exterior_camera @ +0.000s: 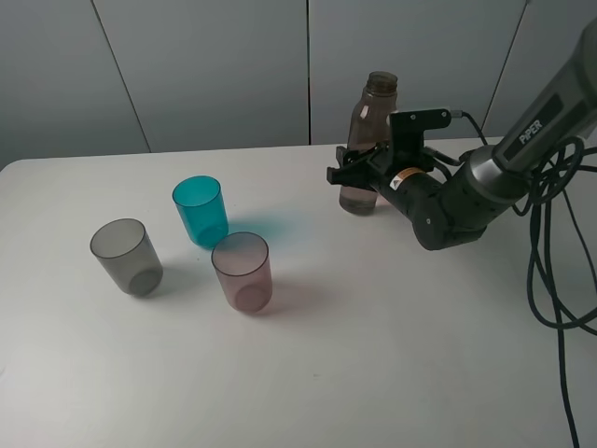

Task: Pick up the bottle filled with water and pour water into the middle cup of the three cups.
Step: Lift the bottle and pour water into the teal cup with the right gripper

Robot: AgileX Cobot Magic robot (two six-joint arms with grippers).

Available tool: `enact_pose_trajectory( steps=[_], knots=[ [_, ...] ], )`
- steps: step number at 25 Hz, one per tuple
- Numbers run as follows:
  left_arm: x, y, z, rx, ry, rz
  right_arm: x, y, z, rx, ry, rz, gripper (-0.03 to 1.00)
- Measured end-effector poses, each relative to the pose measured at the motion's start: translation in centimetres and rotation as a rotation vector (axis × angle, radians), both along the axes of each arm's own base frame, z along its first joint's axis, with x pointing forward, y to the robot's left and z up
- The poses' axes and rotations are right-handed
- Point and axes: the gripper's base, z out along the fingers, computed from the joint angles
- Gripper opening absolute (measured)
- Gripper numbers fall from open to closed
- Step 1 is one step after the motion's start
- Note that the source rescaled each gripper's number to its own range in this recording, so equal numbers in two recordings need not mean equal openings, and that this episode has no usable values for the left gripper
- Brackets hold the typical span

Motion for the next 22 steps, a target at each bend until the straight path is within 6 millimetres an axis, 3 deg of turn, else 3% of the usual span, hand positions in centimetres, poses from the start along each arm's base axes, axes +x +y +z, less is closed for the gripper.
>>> enact_pose_trajectory(
  steps=[6,9,13,22],
  knots=[
    [0.0,0.0,0.0,-0.002,0.0,0.001,-0.1,0.3,1.2,-0.025,0.038,0.034,0.0],
    [0.0,0.0,0.0,-0.002,0.0,0.001,0.0,1.0,3.6,-0.071,0.009,0.073,0.0],
    [0.0,0.0,0.0,-0.002,0.0,0.001,0.5,3.6,7.2,-0.155,-0.086,0.154,0.0],
    [0.0,0.0,0.0,-0.002,0.0,0.001,1.3,9.6,12.1,-0.29,-0.287,0.292,0.0]
  ],
)
